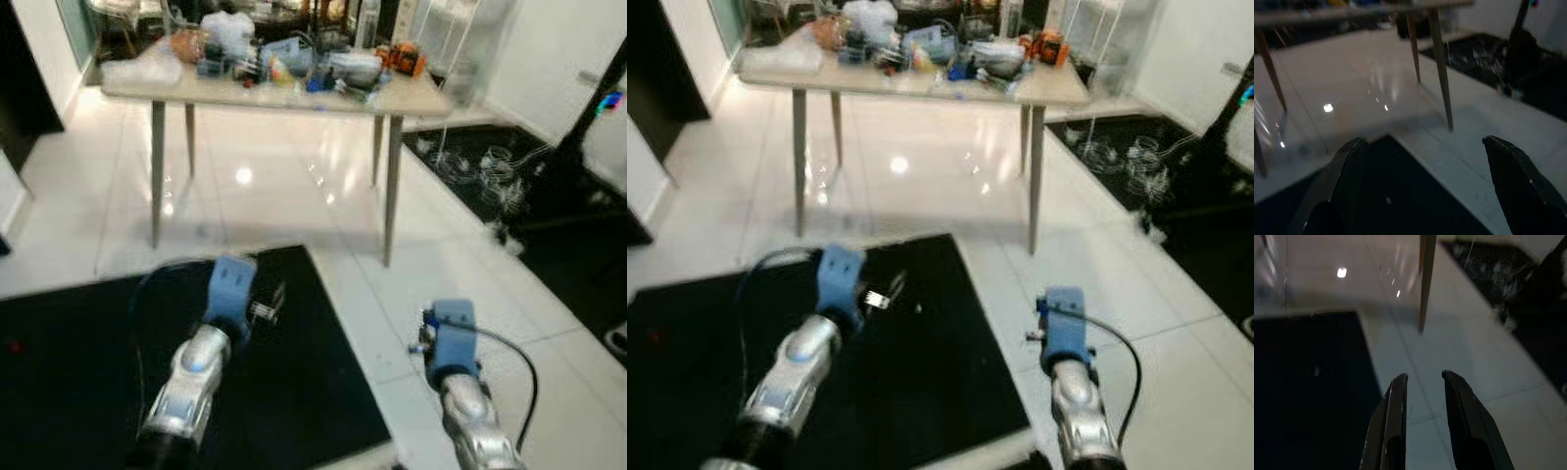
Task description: Picking trash to rubbish bin
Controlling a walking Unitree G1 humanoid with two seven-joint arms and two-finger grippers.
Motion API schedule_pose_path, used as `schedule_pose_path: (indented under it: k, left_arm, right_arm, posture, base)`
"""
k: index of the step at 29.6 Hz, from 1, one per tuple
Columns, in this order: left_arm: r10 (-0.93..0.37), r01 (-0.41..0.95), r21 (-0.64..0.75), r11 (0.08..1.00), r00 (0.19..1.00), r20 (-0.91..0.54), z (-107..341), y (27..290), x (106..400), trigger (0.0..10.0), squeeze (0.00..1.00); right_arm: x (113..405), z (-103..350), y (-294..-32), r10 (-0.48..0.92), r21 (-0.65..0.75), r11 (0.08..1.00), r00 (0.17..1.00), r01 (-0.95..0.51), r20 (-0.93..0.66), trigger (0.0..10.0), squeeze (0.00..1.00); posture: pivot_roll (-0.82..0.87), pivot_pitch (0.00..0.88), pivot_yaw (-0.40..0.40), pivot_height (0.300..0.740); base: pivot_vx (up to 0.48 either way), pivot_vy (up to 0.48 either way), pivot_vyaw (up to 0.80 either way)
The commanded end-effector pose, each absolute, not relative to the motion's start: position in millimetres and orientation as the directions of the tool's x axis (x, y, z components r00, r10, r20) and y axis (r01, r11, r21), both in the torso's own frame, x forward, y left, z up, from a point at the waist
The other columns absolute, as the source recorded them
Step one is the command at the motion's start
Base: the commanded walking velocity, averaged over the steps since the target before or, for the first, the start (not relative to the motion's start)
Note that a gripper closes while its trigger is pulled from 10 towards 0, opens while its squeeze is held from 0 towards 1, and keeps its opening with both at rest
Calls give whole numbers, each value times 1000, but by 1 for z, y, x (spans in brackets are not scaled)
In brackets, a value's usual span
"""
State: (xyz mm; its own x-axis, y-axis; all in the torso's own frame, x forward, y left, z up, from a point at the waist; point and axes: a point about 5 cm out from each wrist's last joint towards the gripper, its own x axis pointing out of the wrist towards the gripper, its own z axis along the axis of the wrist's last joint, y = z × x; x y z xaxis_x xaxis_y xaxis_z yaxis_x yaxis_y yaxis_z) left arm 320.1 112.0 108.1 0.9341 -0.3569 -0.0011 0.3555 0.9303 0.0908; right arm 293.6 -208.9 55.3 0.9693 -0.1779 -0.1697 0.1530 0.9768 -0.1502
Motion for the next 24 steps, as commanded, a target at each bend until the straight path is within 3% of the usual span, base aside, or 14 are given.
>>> schedule_pose_path:
  k: [1, 24]
  left_arm:
    - [-346, 348, 84, 934, 938, -39, 99, 118, 316, 10000, 0]
    - [-347, 349, 79, 934, 937, -35, 101, 116, 318, 10000, 0]
  right_arm:
    - [289, 48, -205, -175, -133, 980, 964, 151, -199, 10000, 0]
    - [290, 50, -205, -171, -132, 980, 967, 147, -192, 10000, 0]
  posture:
    - [-85, 49, -18, 740]
    - [-88, 55, -19, 740]
  base:
    - [319, 0, 0]
    - [318, 0, 0]
